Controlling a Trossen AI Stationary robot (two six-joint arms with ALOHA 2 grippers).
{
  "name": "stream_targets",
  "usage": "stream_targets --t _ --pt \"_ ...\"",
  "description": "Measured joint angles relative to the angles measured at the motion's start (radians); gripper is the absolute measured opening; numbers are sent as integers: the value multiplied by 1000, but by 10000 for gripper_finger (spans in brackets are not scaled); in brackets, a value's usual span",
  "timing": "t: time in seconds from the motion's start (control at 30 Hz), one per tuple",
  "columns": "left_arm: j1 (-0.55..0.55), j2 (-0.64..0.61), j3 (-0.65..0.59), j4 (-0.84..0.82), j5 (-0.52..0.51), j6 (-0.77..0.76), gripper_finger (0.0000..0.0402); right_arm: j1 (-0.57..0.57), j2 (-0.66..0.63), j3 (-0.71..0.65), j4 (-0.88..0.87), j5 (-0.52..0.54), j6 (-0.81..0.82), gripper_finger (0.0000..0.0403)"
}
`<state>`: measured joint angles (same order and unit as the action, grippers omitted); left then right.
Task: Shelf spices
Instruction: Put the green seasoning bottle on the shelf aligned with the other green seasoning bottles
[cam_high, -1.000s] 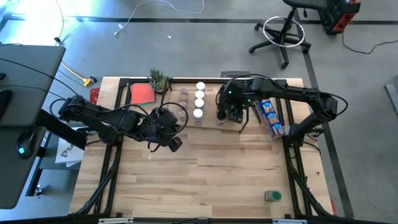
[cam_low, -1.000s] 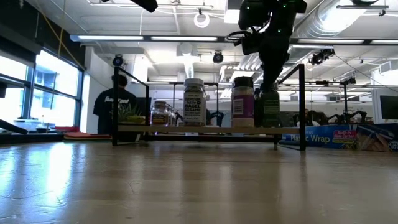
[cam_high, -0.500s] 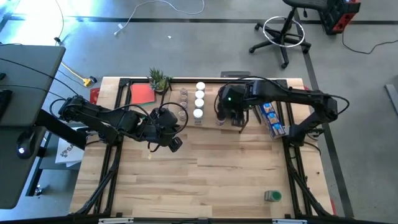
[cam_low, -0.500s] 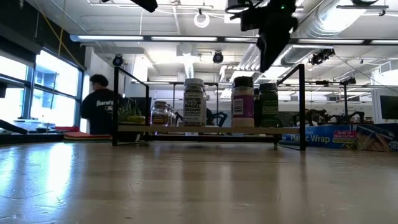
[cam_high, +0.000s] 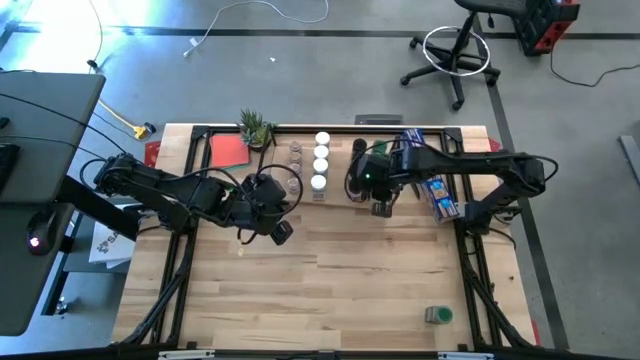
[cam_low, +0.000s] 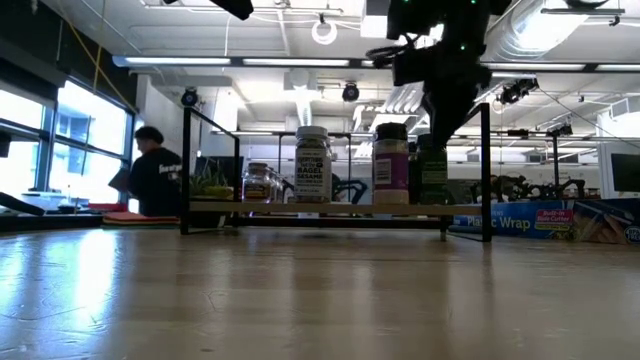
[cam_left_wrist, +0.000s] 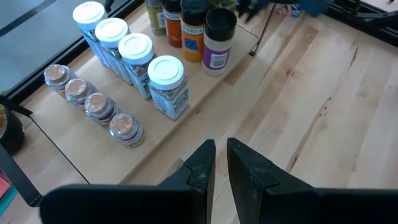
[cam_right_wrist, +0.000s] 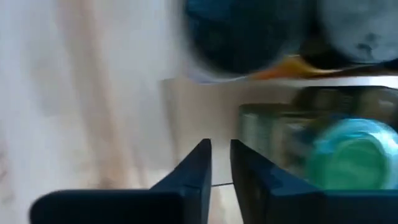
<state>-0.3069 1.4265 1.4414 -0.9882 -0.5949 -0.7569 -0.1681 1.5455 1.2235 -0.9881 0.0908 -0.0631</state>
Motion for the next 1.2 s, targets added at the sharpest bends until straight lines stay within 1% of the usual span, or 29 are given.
stream_targets --t 0.13,0.2,0.33,0.43,0.53,0.63,0.7,0.77,0.83,0.9,0.97,1.07,1.13,1.2 --pt "0 0 0 2 13 1 36 -22 0 -9 16 80 11 36" --pt "0 0 0 2 16 1 36 -30 0 -9 38 88 11 35" --pt "0 0 0 3 16 1 36 -27 0 18 28 88 14 35" --pt "0 0 0 3 17 1 36 7 -10 68 -53 87 48 34" --pt "0 0 0 3 17 1 36 72 -59 121 -149 84 98 34" --pt "0 0 0 3 16 2 36 170 -142 139 -213 68 221 34" --pt "0 0 0 3 9 3 36 250 -207 126 -229 15 340 34" --pt "0 0 0 4 -9 12 36 341 -269 99 -240 -65 475 34" --pt "0 0 0 5 -23 30 36 439 -316 65 -228 -173 629 34" --pt "2 0 0 10 -38 51 36 538 -347 31 -178 -296 769 35" --pt "8 0 0 20 -43 72 36 641 -366 4 -101 -376 855 38" --pt "22 0 0 23 -43 96 36 780 -365 -17 -39 -417 936 55" --pt "33 0 0 23 -40 99 36 855 -353 -17 -36 -424 987 81" --pt "39 0 0 23 -39 98 36 925 -337 -17 -39 -416 1054 116"
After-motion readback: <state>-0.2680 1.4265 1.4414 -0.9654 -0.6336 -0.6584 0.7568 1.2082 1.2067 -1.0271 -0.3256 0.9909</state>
